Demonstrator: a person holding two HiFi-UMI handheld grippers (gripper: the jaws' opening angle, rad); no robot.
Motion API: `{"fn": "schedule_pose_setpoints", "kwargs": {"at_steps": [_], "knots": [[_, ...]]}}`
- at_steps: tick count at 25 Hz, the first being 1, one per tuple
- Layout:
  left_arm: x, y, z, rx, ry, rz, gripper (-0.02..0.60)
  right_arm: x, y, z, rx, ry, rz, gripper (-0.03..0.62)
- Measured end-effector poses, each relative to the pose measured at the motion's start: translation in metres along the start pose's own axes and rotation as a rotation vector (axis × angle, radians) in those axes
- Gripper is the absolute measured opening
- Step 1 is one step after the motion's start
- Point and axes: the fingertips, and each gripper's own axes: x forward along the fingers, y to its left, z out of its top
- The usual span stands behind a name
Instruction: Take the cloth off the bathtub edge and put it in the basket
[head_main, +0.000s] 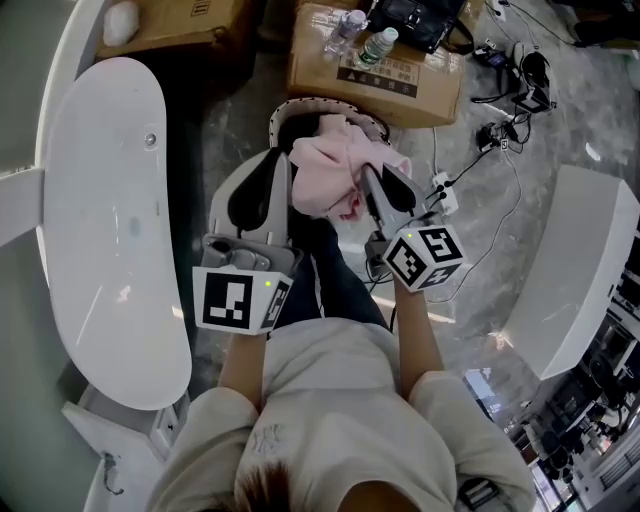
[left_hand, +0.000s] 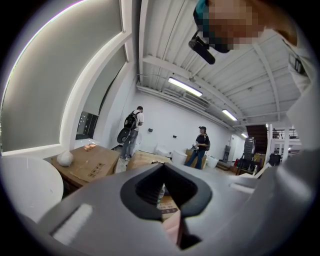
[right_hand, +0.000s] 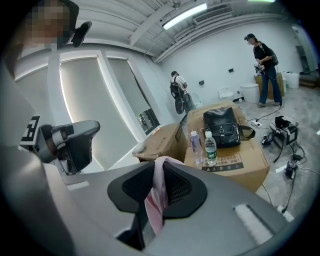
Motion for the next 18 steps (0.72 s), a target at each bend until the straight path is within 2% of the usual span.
{"fn": "schedule_pose_setpoints", "kwargs": {"at_steps": [11, 18], "knots": [[0.017, 0.021, -0.063, -0.051, 0.034, 0.041, 0.049, 0.044, -0.019, -0.055, 0.040, 0.030, -0.020, 0.051], [0.026, 0.031, -0.109, -0.112, 0.076, 0.069, 0.049, 0.071, -0.041, -0.092, 0.042, 0.061, -0.049, 0.051]]}}
